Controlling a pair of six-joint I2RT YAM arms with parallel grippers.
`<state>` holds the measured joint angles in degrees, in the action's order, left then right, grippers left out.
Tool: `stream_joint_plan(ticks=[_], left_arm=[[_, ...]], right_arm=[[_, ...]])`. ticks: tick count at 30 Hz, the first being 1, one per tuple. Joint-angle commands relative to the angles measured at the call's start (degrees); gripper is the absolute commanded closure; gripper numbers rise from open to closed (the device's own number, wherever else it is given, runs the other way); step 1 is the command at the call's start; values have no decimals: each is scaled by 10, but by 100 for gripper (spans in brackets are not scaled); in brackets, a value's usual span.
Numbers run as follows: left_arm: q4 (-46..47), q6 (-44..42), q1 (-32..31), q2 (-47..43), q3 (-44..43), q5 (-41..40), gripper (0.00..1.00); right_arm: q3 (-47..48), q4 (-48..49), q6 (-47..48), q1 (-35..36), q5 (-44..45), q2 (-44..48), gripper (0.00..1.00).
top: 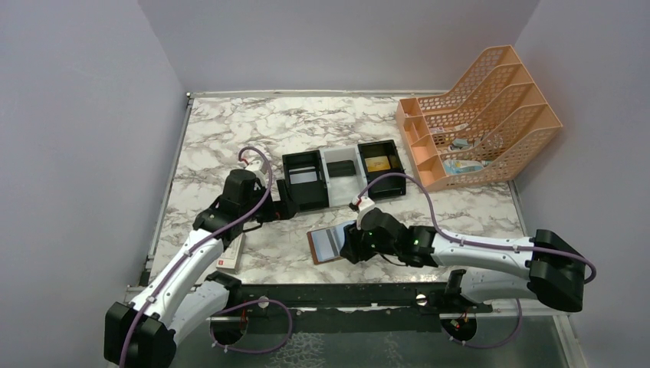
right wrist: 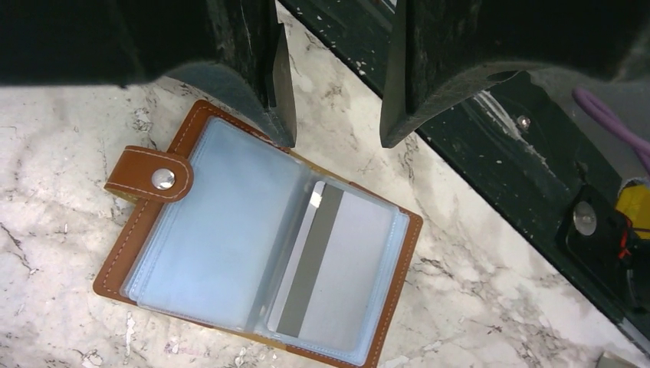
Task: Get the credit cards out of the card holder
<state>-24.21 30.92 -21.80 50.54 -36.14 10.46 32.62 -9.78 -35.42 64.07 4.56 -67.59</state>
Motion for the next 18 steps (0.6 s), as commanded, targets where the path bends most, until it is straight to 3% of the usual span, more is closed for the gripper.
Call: stream_joint_plan(ticks=[1, 8, 18], left_arm=[[50, 45, 2, -16, 28, 60, 2], [78, 76, 2, -38, 63, 72, 1], [140, 111, 2, -41, 109, 96, 1]], right_arm=[[18, 31, -12, -12, 16, -18, 52], [7, 72, -19, -32, -11, -20, 43], [-16, 112, -26, -57, -45, -23, 43]])
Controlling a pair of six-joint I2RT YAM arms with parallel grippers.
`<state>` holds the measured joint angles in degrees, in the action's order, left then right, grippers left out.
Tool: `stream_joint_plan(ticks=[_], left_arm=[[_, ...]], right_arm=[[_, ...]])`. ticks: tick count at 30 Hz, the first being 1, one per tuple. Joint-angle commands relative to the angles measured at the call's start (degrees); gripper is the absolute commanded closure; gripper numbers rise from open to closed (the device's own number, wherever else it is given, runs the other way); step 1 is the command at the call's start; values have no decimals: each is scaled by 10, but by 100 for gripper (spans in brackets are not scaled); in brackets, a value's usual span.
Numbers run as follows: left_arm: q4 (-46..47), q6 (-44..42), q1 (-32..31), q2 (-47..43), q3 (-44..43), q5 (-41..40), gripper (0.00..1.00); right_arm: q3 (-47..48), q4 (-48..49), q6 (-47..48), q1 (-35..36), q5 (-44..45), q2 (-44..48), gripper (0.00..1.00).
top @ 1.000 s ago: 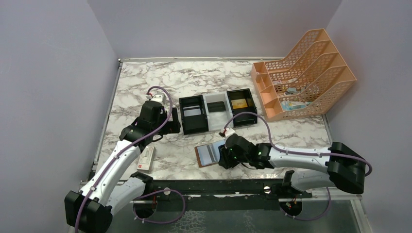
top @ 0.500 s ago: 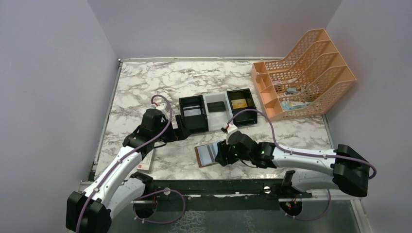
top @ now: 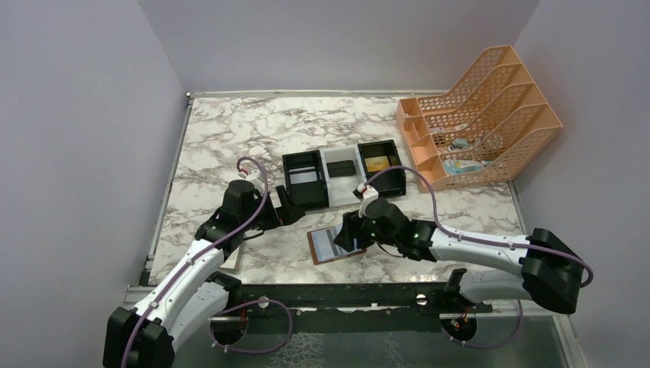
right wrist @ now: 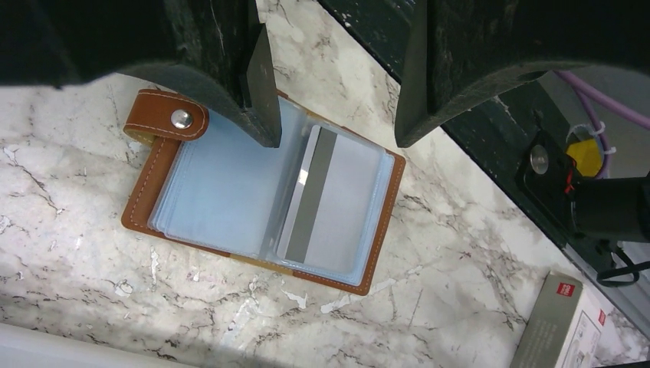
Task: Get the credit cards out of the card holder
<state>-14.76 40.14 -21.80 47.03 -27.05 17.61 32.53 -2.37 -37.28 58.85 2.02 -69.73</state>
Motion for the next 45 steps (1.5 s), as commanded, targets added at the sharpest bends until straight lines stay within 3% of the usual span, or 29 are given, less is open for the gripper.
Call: stream_joint_plan(ticks=[1, 9, 18, 25, 31, 45], left_arm=[[55, 21, 2, -5, 24, 28, 1], [106, 57, -5, 4, 67, 102, 16], [121, 94, -105, -19, 85, 28, 38], [132, 105, -178, 33, 73, -35, 46], [177, 117, -211, 79, 73, -53, 49], [216, 111, -242, 175, 61, -78, 69]], right_arm=[[-19, 42, -10, -7, -21, -1, 43], [-12, 62, -19, -22, -82, -32, 43], [8, 69, -36, -22, -82, -91, 54], [21, 73, -33, -25, -88, -118, 61], [30, 69, -38, -32, -87, -138, 66], [-2, 118, -49, -66, -136, -167, 78]])
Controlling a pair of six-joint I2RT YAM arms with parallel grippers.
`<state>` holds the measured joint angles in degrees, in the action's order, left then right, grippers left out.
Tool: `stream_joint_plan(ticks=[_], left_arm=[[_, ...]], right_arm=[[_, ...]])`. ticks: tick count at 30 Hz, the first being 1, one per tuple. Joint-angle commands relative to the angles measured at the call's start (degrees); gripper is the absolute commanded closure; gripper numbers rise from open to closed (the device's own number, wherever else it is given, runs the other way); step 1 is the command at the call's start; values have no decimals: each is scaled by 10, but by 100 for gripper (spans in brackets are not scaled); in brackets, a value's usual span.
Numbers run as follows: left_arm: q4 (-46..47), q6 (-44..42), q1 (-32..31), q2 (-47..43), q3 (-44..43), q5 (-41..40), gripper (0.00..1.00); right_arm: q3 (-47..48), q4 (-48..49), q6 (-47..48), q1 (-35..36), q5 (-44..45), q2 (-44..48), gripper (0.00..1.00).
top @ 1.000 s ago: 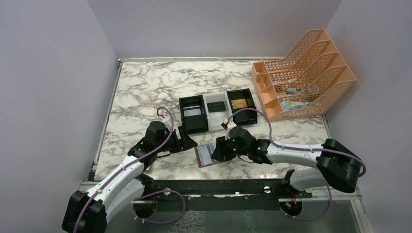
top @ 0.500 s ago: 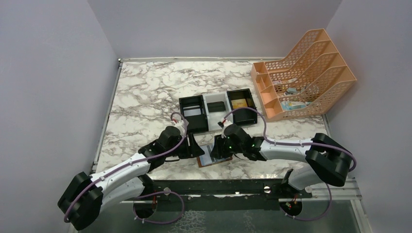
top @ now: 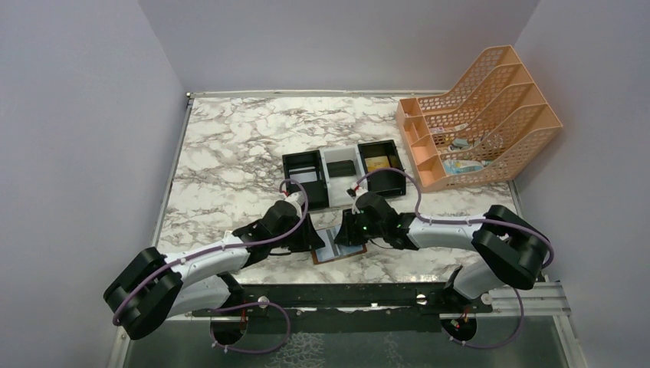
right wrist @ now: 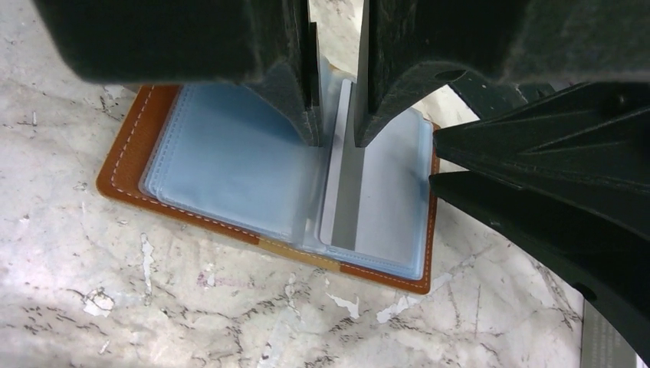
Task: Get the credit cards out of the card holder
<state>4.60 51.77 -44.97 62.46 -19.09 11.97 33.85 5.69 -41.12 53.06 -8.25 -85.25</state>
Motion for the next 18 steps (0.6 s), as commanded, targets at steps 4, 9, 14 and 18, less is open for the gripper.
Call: stream_joint_plan(ticks=[4, 9, 14, 18], left_arm=[[24, -9, -15, 37, -18, -31, 70], [26, -22, -17, 71, -23, -33, 79], [27, -25, -22, 96, -23, -39, 84], [14, -25, -23, 99, -23, -55, 86]], right_arm=[[-26, 43, -19, -9, -34, -16, 79], [-42, 62, -33, -12, -49, -24, 79], [-64, 93, -58, -20, -62, -28, 83], [-85, 129, -72, -40, -94, -24, 87]])
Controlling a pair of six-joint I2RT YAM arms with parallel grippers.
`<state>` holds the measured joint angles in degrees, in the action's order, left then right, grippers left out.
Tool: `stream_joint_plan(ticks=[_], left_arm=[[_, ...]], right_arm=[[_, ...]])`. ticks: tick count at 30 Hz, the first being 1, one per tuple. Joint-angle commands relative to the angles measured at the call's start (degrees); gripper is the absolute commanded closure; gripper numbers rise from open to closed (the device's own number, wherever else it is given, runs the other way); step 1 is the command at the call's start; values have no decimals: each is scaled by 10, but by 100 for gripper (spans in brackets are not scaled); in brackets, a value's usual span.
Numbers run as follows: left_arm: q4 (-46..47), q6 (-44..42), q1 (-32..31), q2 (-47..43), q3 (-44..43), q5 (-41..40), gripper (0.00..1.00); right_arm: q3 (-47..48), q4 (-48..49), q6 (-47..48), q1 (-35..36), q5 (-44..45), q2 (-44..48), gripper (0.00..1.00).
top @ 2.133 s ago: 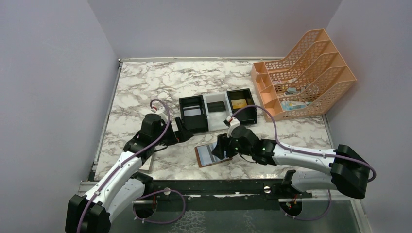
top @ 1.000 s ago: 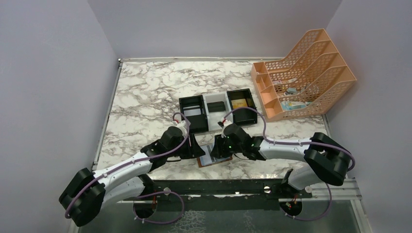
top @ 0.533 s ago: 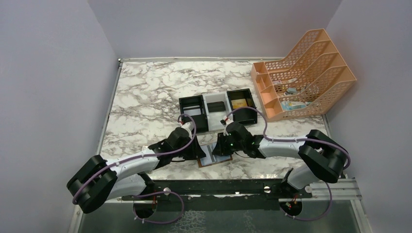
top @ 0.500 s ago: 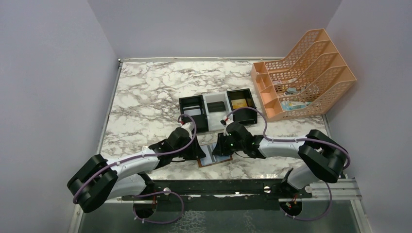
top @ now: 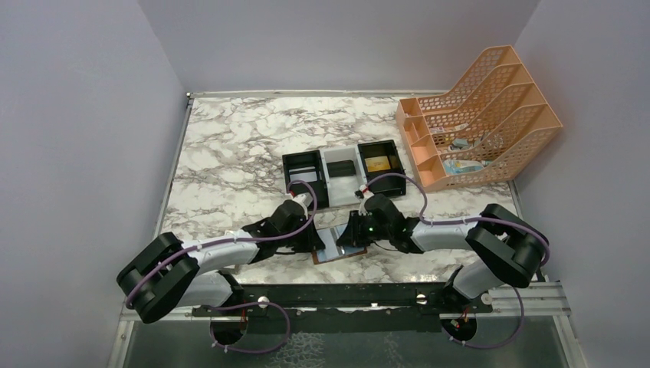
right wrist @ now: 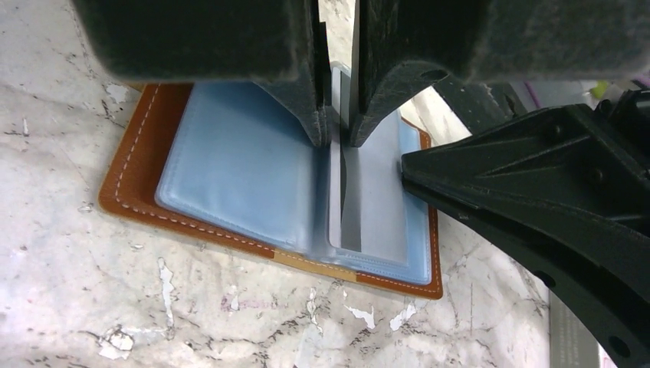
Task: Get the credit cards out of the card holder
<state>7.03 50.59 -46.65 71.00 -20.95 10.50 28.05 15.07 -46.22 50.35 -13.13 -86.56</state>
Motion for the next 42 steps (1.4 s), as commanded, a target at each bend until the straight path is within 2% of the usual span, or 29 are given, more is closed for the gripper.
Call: stream_joint_plan(ticks=[1, 4, 6, 8, 14, 16, 19, 42], left_arm=[[-20, -14, -6, 14, -6, -46, 86], [-46, -23, -6, 16, -16, -60, 86], [-55, -27, -6, 18, -21, -64, 86], [-59, -30, -6, 19, -25, -64, 86], [-65, -33, -6, 29, -27, -67, 86], [-66, -35, -6, 30, -29, -67, 86], [-70, -38, -6, 30, -31, -70, 86], [-91, -39, -6, 4, -32, -86, 87]], right_arm=[[-33, 48, -23, -21, -63, -12, 87], [-47, 75, -31, -46, -105, -14, 80], [-56, 102, -36, -57, -133, -17, 80], [-55, 111, -36, -66, -159, -27, 85], [-77, 176, -66, -86, -206, -55, 86], [-85, 199, -76, -91, -215, -61, 93], [-95, 224, -89, -96, -224, -64, 99], [-94, 96, -58, -110, -171, 17, 99]])
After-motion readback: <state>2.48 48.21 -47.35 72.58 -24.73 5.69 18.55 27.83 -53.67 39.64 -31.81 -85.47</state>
